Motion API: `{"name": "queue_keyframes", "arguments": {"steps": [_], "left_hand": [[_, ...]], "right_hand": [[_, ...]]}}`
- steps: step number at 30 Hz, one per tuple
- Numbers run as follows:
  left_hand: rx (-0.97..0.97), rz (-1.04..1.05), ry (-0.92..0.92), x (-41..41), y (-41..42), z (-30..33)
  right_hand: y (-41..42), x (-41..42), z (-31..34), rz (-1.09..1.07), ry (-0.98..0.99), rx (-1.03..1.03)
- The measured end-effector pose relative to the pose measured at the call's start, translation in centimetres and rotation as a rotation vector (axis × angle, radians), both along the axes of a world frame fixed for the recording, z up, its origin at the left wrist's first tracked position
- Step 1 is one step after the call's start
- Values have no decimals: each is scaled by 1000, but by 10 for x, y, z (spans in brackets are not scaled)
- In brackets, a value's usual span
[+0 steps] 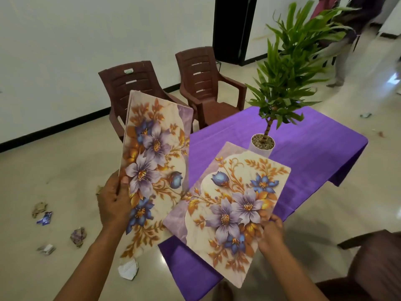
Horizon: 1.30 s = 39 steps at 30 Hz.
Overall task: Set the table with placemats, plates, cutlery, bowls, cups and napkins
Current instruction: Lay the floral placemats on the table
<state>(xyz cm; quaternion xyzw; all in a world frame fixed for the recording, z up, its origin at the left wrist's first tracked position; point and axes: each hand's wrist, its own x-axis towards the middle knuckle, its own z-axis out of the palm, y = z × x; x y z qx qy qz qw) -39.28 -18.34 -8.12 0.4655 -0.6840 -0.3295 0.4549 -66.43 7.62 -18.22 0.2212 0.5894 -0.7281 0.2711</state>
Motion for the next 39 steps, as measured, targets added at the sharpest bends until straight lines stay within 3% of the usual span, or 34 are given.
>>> {"name": "queue_keyframes", "arguments": {"steps": [5,11,15,19,21,24,39], "left_hand": [[-67,103,-23,1,8,7],[-102,174,0,3,13,10],[-129,241,19,7,11,15],[-163,273,41,9,8,22],[-176,284,45,10,6,23],[-186,298,44,11,3,23],[-199,372,60,22,-6,17]], "right_hand": [[5,8,-43,-6,-26,178],[18,23,-75,349,58,514],[28,25,-71,577,292,925],[28,26,-72,888,729,1127],[23,25,-72,1095,872,1166],[16,32,-66,1261,925,1173],[14,60,-53,1333,983,1151]]}}
